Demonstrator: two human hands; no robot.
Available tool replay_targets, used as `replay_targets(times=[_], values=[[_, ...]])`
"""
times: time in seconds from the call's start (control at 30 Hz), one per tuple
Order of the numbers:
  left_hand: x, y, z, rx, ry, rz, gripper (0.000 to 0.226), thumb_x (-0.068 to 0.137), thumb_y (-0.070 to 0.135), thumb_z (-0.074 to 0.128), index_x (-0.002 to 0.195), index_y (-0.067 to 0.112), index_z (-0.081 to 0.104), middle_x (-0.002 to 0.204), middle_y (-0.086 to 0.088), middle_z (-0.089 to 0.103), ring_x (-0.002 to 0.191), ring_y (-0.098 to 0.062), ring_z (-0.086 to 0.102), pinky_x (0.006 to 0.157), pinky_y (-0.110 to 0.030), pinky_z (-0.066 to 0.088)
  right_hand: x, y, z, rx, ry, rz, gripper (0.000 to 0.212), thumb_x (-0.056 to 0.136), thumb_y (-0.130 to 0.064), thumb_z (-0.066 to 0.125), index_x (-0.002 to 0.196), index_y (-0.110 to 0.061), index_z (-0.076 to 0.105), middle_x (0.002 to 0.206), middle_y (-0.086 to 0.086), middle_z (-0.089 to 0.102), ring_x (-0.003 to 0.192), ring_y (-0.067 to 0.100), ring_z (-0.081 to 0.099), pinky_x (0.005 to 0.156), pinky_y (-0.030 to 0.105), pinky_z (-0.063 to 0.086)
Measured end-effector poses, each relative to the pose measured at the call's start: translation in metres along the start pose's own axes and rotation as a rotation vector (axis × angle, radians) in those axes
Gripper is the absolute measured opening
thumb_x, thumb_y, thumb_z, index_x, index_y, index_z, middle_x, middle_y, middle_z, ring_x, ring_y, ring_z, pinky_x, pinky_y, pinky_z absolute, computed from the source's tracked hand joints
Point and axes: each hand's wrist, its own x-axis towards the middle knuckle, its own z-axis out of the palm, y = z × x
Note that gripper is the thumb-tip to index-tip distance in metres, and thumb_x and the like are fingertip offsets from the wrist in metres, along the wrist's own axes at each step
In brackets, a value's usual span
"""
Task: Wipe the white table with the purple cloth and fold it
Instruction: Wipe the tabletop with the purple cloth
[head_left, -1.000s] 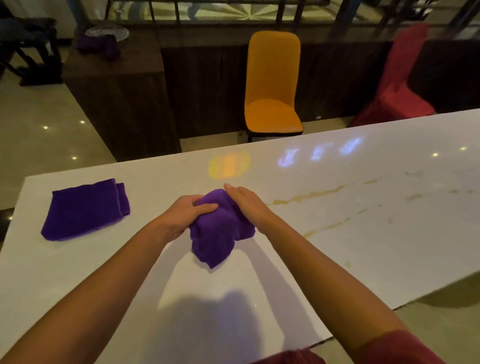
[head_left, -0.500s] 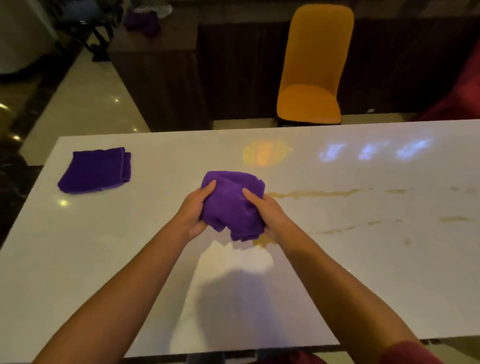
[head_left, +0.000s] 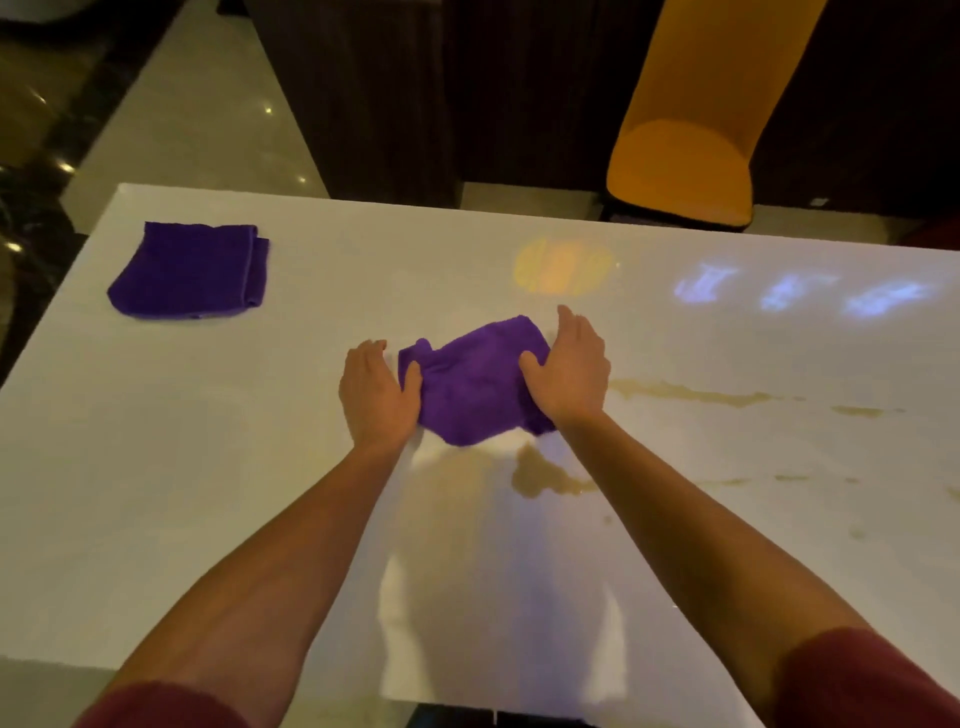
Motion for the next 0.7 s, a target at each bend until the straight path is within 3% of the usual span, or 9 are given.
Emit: replay_targets(times=[0.07, 0.13, 0.27, 0.43, 0.7], values=[[0.003, -0.02, 0.015, 0.11, -0.058, 0.008, 0.062, 0.104, 0.038, 0.054, 0.153, 0.004, 0.042, 0.162, -0.02, 0.04, 0.153, -0.04, 0.031, 0.125, -0.051, 0.023, -0.001, -0.006, 0.015, -0.155, 0.023, -0.11, 0.072, 0.104, -0.05, 0.054, 0.167, -0.028, 0.026, 0.176, 0.01, 0.023, 0.161, 0.037, 0.021, 0.129, 0.057, 0.023], [0.001, -0.026, 0.027, 0.137, -0.093, 0.016, 0.06, 0.107, 0.034, 0.05, 0.156, 0.001, 0.038, 0.166, -0.022, 0.033, 0.156, -0.041, 0.023, 0.128, -0.055, 0.017, -0.003, -0.019, 0.032, -0.214, -0.032, -0.164, 0.068, 0.106, -0.052, 0.047, 0.167, -0.031, 0.026, 0.179, 0.009, 0.012, 0.164, 0.038, 0.009, 0.13, 0.06, 0.014], [-0.003, -0.026, 0.037, 0.182, 0.025, 0.074, 0.056, 0.106, 0.034, 0.045, 0.147, -0.003, 0.05, 0.158, -0.027, 0.044, 0.149, -0.048, 0.035, 0.124, -0.06, 0.025, -0.007, -0.03, 0.063, -0.271, -0.008, -0.196, 0.064, 0.105, -0.054, 0.046, 0.164, -0.029, 0.038, 0.178, 0.013, 0.014, 0.164, 0.04, 0.008, 0.129, 0.067, 0.013], [0.001, -0.029, 0.041, 0.216, -0.035, 0.034, 0.064, 0.1, 0.042, 0.039, 0.15, 0.003, 0.045, 0.165, -0.024, 0.032, 0.156, -0.045, 0.022, 0.127, -0.058, 0.015, 0.005, -0.03, 0.106, -0.326, -0.114, -0.142, 0.079, 0.099, -0.075, 0.032, 0.166, -0.032, 0.028, 0.18, 0.012, 0.003, 0.165, 0.041, -0.006, 0.127, 0.072, 0.0], [0.0, -0.031, 0.05, 0.26, 0.027, 0.021, 0.07, 0.106, 0.058, 0.026, 0.151, 0.007, 0.04, 0.165, -0.021, 0.033, 0.157, -0.04, 0.021, 0.128, -0.055, 0.015, 0.032, -0.017, 0.121, -0.398, -0.059, -0.373, 0.078, 0.102, -0.07, 0.028, 0.167, -0.027, 0.028, 0.178, 0.015, 0.014, 0.164, 0.042, 0.003, 0.128, 0.068, -0.002]])
